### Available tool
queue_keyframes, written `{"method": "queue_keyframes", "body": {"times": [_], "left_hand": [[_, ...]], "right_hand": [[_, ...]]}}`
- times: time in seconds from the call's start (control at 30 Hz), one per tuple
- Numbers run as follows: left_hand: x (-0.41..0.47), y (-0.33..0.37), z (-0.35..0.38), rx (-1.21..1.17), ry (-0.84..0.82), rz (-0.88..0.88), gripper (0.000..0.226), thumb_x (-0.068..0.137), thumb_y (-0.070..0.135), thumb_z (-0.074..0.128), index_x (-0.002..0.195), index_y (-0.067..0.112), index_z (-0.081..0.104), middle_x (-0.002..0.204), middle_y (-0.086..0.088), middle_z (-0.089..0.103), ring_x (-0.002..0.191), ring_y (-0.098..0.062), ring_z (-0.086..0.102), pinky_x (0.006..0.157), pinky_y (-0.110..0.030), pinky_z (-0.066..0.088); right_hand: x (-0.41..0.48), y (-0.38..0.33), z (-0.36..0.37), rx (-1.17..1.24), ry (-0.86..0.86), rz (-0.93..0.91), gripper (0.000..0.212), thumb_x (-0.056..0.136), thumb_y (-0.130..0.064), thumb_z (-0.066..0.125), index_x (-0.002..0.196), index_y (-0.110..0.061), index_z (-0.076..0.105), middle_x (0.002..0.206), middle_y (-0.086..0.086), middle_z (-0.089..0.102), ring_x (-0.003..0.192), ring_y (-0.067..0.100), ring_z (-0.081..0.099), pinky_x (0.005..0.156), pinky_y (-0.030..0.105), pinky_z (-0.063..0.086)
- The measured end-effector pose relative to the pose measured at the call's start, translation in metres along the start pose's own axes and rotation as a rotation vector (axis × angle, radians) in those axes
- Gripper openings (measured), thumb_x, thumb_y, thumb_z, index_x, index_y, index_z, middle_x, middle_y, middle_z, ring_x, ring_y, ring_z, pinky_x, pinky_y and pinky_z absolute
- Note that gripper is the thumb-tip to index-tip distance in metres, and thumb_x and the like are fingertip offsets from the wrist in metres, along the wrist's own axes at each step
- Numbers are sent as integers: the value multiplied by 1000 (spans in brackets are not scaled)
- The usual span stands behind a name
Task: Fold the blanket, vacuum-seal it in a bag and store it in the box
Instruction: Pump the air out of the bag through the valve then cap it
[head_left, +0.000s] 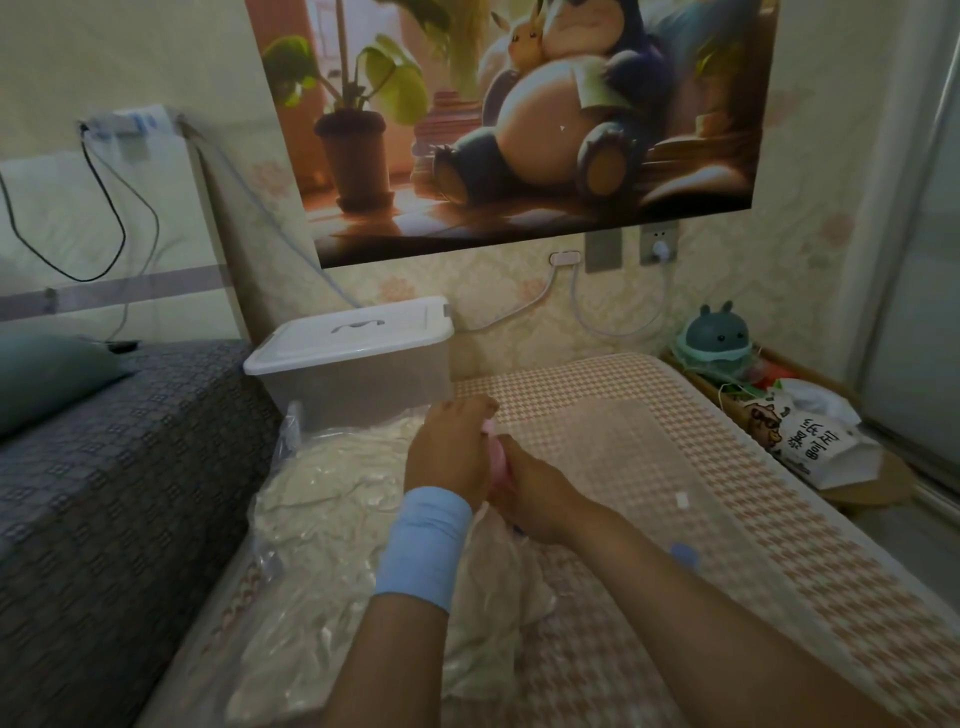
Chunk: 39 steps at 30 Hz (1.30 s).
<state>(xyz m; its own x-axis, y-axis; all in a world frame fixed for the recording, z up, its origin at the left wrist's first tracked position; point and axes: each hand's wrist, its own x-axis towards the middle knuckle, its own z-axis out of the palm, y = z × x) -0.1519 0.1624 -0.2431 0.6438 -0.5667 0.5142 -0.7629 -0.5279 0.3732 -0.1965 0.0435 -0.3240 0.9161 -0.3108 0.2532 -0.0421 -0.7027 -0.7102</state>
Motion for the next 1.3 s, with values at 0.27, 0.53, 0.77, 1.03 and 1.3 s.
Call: {"method": "queue_keyframes", "body": {"times": [0.27, 0.53, 0.77, 1.03, 1.3], "left_hand": [[11, 22, -74, -75, 565, 321, 25, 91, 19, 49, 101, 11, 71, 94, -6, 68, 88, -22, 57, 81, -23, 39], [-2, -13, -5, 88, -29, 20, 24, 92, 29, 40, 97, 27, 64, 105, 2, 60, 96, -24, 59, 75, -31, 43], [5, 6, -53, 49, 283, 192, 29, 88, 30, 42, 96, 20, 67, 96, 0, 65, 85, -26, 63, 69, -33, 48], [14, 16, -60, -36, 458, 252, 23, 91, 19, 50, 103, 18, 69, 99, 0, 63, 89, -18, 58, 74, -28, 45], [4, -12, -15, 8, 6, 173, 32, 80, 21, 41, 94, 16, 70, 96, -8, 63, 90, -29, 59, 75, -39, 51]], "right_hand": [[-2, 4, -8, 29, 8, -14, 49, 91, -33, 68, 133, -31, 43, 115, -4, 65, 100, 20, 63, 84, 33, 49], [-1, -3, 5, 39, -8, 15, 46, 93, -37, 64, 133, -34, 41, 101, -14, 61, 80, 8, 58, 66, 24, 40], [-4, -2, -9, 37, 6, -20, 46, 92, -32, 67, 132, -32, 44, 91, -21, 59, 68, -6, 56, 65, 16, 40], [-3, 2, -8, 34, -19, 36, 49, 91, -35, 67, 132, -32, 41, 111, -7, 64, 98, 20, 62, 80, 31, 45], [-2, -4, -3, 43, -7, 27, 43, 92, -35, 65, 128, -30, 43, 80, -16, 57, 63, 5, 53, 64, 25, 41]]}}
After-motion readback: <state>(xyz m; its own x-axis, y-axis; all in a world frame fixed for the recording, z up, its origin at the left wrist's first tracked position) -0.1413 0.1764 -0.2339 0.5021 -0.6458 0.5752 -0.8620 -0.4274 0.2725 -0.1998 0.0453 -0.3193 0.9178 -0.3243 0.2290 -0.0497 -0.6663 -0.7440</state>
